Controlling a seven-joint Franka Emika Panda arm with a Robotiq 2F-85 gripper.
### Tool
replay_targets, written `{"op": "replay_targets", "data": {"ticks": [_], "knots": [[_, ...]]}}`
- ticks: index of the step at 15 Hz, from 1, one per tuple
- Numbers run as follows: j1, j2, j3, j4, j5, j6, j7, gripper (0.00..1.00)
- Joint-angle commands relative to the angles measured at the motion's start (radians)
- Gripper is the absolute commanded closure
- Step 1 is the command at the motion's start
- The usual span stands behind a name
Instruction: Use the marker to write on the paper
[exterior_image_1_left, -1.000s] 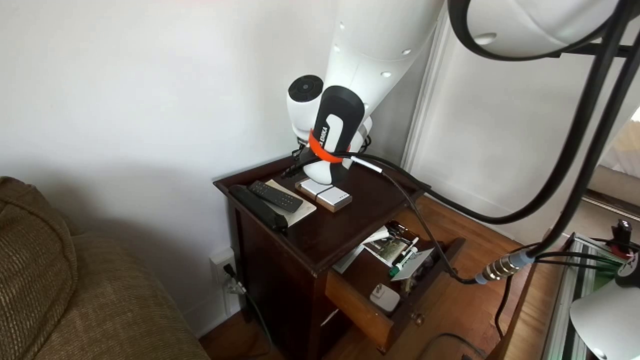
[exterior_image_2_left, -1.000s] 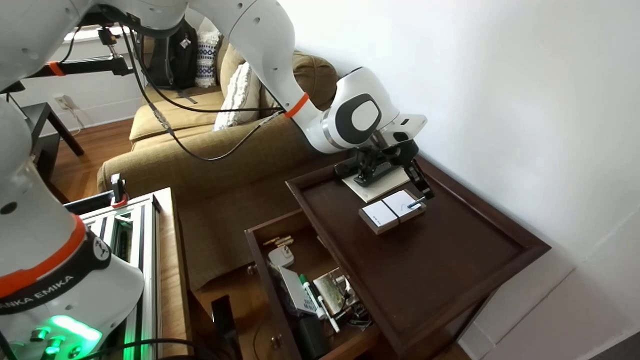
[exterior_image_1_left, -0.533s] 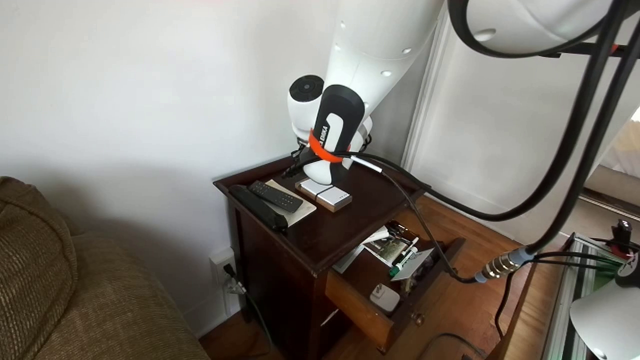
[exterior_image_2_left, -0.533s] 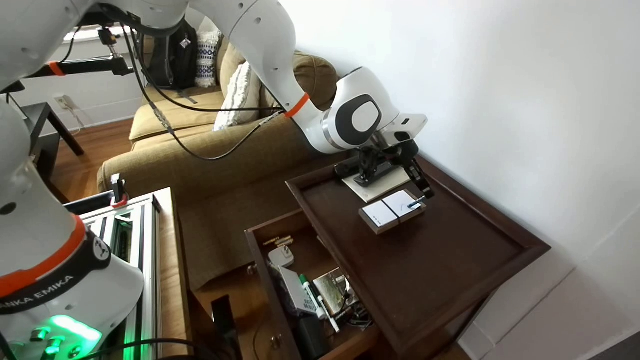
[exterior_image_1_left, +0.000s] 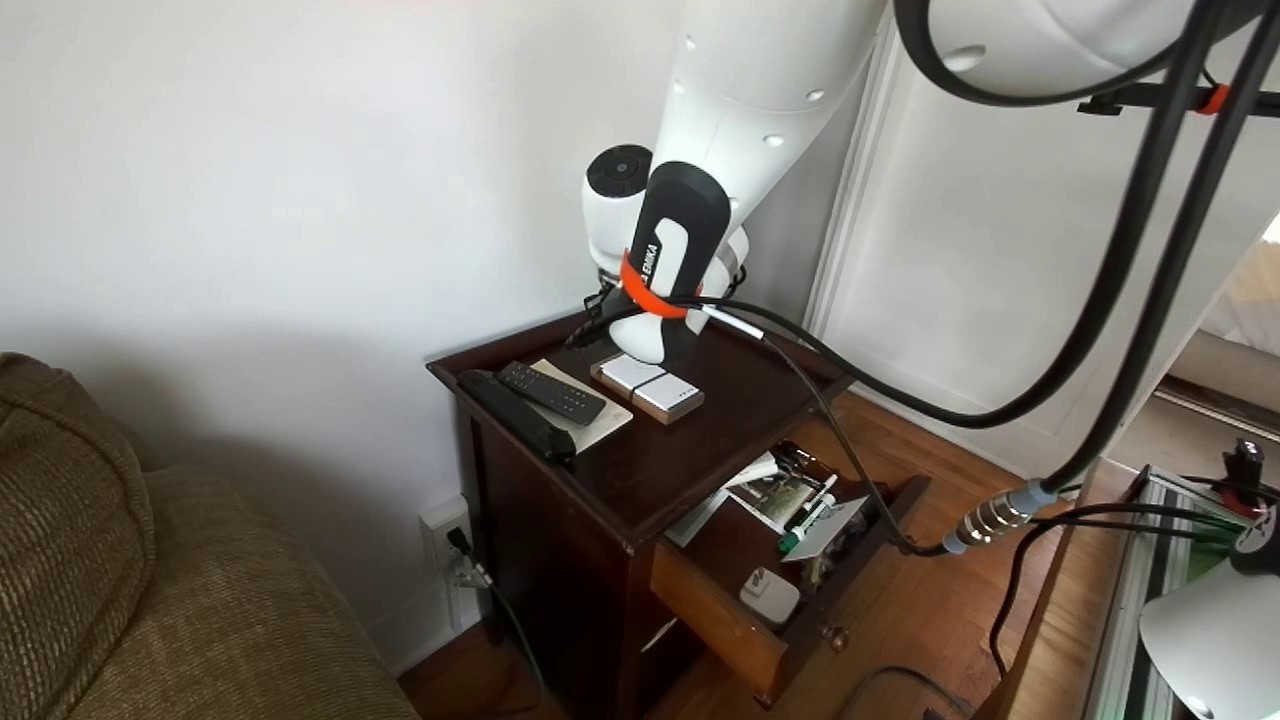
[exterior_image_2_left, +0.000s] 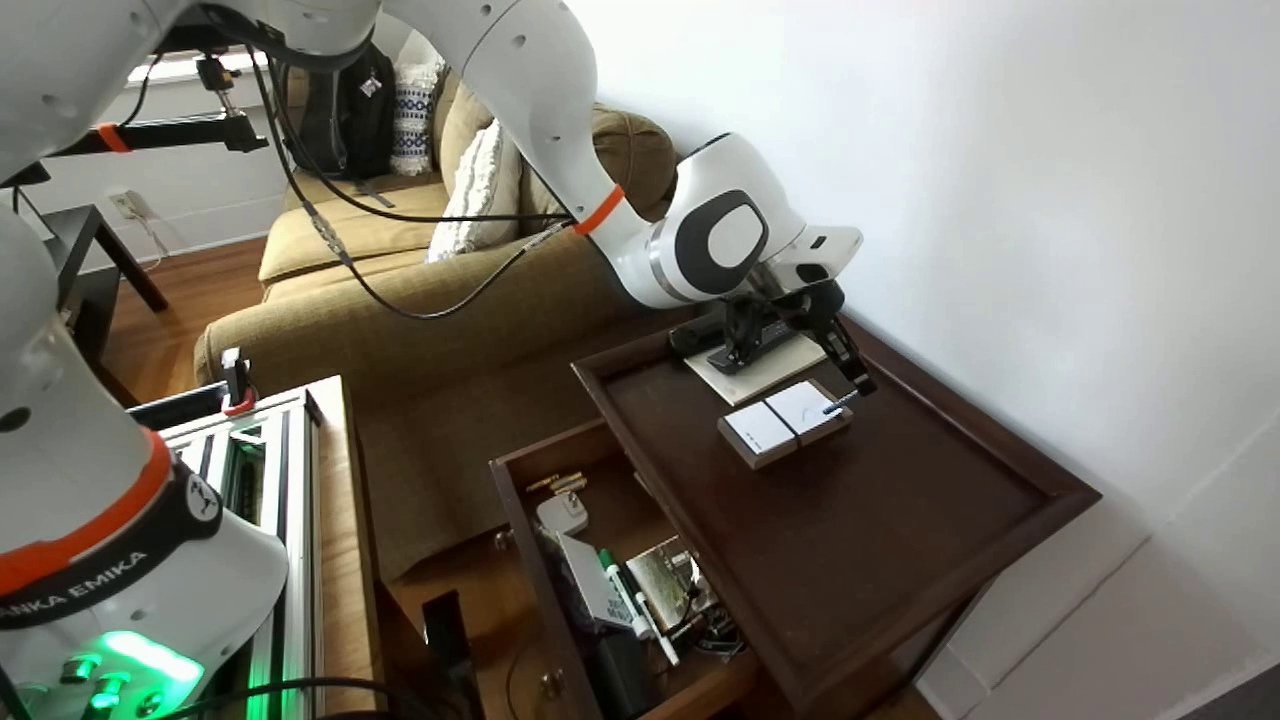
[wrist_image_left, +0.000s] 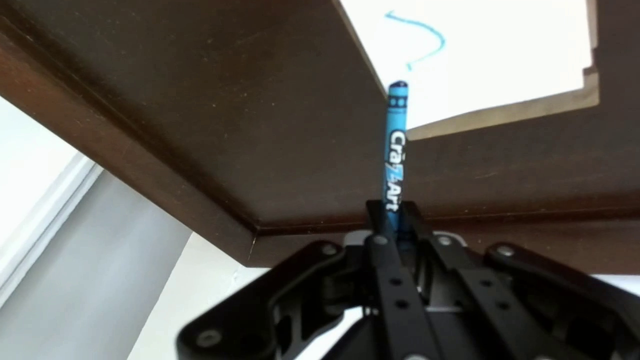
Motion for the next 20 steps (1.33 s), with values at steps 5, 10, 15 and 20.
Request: {"op": "replay_targets", "data": {"ticks": [5,10,15,20], "knots": [[-0.018,-0.034,-0.017,-0.045,0.061,0.069,-0.037,0.97],[-0.172,-0.101,0.128,-0.04,0.045,0.057,-0.145,0.97],[-0.316,-0.15,0.24,-0.042,0.04,0.026,-0.266,0.97],[-0.462,-0.189,0.363,-0.032,0.037,0.002,-0.357,0.97]]}}
